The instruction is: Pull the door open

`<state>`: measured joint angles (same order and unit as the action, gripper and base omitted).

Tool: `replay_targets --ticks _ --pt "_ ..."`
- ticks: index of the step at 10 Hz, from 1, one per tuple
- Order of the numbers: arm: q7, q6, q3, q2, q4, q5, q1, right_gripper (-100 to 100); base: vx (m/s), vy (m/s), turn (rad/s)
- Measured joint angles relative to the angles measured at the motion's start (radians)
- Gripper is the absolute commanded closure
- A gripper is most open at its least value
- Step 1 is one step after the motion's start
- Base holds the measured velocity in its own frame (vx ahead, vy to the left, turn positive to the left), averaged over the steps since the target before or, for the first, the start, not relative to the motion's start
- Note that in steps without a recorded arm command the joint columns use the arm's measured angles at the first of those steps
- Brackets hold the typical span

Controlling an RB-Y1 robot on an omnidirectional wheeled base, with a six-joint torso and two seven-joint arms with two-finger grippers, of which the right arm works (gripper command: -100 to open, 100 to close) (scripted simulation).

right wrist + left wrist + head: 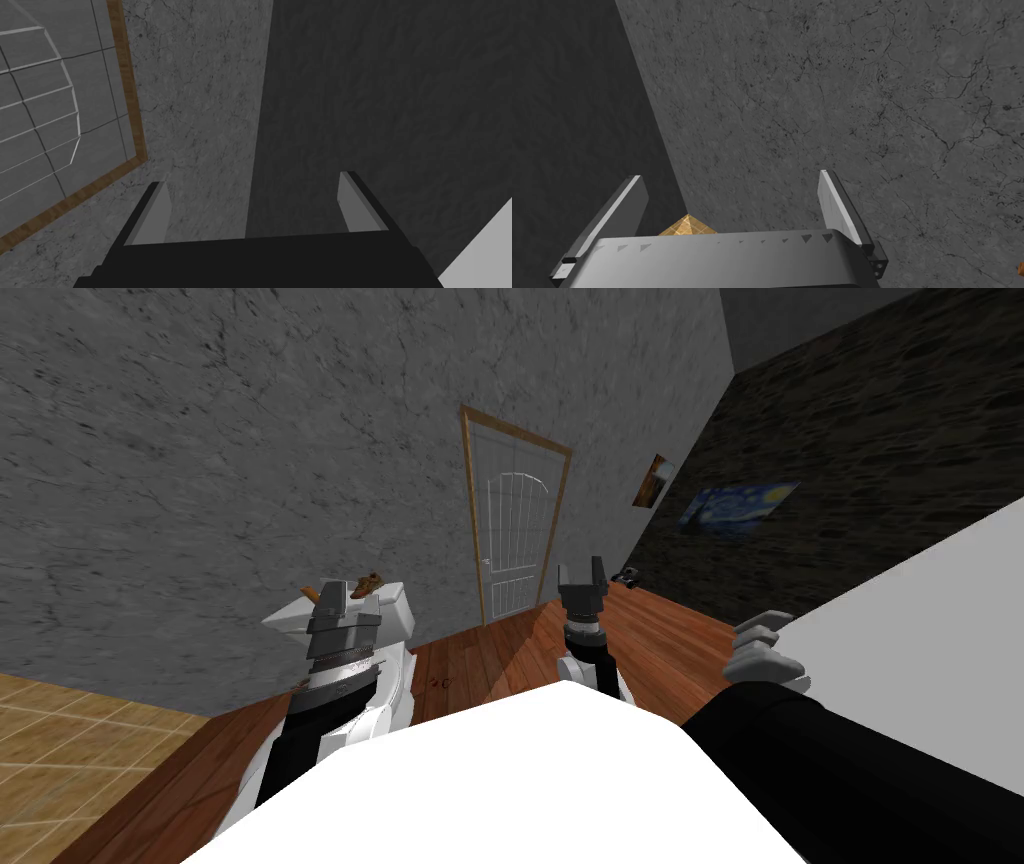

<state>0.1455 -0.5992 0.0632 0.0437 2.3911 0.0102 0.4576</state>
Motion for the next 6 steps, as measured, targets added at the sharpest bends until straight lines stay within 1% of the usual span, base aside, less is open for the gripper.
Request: replay_targets --ticks 1,2,3,4,5,6 --pt "0.007 0.0 -0.002 0.004 -0.025 0.022 -0.013 -100 0.101 -0.007 0.129" --pt "0.017 -0.001 -0.003 0.009 -0.041 0.043 -0.015 -100 0.125 -0.025 0.138" --pt "0.025 0.003 0.002 0.012 -0.055 0.066 -0.02 -100 0.117 -0.027 0.145" --pt "0.035 0.003 0.002 0.017 -0.074 0.089 -0.023 -100 0.09 -0.021 0.093" --pt "0.043 0.007 0.001 0.021 -0.092 0.11 -0.034 -100 0.08 -0.018 0.124" --pt "0.05 0.004 0.003 0.023 -0.118 0.13 -0.044 -100 0.072 -0.022 0.121"
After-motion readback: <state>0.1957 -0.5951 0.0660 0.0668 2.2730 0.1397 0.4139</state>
